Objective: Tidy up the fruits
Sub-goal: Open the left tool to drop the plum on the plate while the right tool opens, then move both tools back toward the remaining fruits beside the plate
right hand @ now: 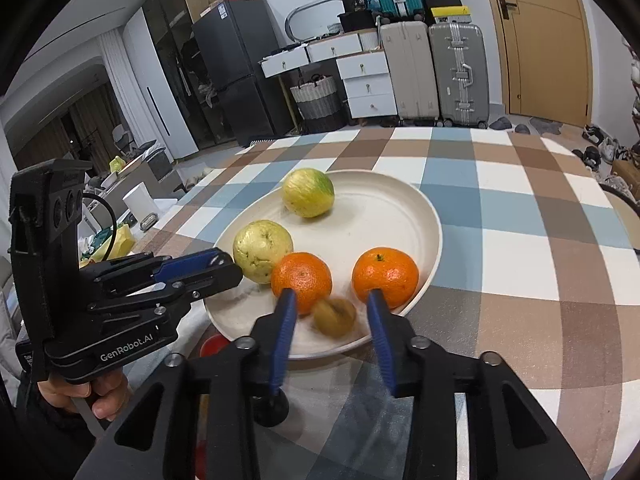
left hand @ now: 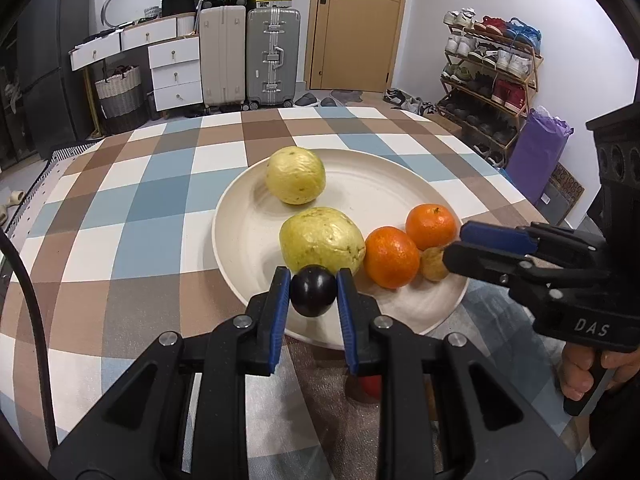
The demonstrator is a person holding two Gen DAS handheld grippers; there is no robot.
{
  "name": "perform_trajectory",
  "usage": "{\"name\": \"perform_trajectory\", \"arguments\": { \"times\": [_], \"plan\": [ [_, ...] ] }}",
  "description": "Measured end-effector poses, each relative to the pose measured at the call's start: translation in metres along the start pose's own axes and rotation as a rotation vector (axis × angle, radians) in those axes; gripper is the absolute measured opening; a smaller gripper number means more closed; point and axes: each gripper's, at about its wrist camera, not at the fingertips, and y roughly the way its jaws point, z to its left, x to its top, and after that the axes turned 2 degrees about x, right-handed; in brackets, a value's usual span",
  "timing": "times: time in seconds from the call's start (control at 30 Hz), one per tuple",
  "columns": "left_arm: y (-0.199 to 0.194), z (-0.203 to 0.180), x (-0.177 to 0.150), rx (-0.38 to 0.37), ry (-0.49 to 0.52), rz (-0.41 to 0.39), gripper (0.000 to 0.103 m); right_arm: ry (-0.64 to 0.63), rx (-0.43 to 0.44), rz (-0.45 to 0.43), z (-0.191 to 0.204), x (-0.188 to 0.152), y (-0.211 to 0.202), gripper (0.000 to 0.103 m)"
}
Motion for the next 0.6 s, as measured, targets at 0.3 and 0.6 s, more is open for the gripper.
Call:
{"name": "perform_trajectory", "arguments": {
  "times": [0.3,0.6],
  "plan": [
    [-0.014,-0.003,-0.009,0.014,0.023,-0.017,0.052,0.008,-0.013,-0.023,-0.001,-0.005,-0.011,0.069],
    [-0.049,0.002,-0.021,0.009,0.0,-0.071,0.092,-0.003,-0.045,-0.044,0.003,-0.014,-0.022,0.102]
  ]
}}
